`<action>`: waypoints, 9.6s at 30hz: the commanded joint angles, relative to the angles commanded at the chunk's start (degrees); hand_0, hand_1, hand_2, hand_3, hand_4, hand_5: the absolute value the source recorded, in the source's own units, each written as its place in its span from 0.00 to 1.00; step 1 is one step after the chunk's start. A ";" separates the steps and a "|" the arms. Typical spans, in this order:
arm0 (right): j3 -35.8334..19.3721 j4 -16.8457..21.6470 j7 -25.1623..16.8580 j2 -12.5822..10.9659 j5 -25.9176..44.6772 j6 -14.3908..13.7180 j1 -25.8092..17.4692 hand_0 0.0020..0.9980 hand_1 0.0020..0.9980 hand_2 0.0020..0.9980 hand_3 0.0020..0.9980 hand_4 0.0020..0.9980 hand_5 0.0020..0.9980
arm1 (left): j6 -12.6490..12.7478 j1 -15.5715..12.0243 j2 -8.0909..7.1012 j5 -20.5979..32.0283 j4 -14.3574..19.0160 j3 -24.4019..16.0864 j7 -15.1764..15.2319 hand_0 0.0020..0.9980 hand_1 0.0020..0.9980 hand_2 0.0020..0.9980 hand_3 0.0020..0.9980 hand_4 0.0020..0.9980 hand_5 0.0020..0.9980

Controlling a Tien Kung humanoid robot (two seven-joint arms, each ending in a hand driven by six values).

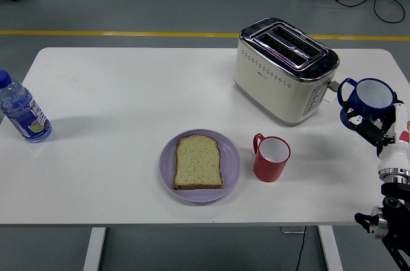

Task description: Pick up the cup,pour liquid into bread,place the cup on the desk

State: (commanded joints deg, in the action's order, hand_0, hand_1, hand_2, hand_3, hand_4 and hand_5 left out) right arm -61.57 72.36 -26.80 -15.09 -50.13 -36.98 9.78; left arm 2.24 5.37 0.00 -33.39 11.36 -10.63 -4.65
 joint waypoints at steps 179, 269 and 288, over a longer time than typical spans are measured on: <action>-5.35 7.38 -4.54 5.74 2.25 5.33 -3.24 0.83 0.72 0.81 0.80 0.75 0.07 | -0.07 0.06 0.00 -0.39 -0.02 0.27 -0.07 0.64 0.65 0.66 0.55 0.32 0.85; -27.58 5.25 18.19 8.29 46.59 31.76 -5.32 0.68 0.61 0.67 0.63 0.62 0.29 | -0.05 0.33 0.00 -0.80 -0.07 0.36 -0.11 0.64 0.65 0.66 0.55 0.32 0.84; -27.56 4.97 18.23 8.44 47.33 31.45 -5.26 0.68 0.61 0.67 0.63 0.61 0.28 | -0.04 0.40 0.00 -0.85 -0.08 0.34 -0.11 0.64 0.65 0.66 0.55 0.32 0.84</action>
State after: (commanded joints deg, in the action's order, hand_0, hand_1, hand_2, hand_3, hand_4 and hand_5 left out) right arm -89.13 77.33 -8.57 -6.65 -2.80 -5.53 4.52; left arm 2.20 5.78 0.00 -34.24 11.27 -10.28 -4.76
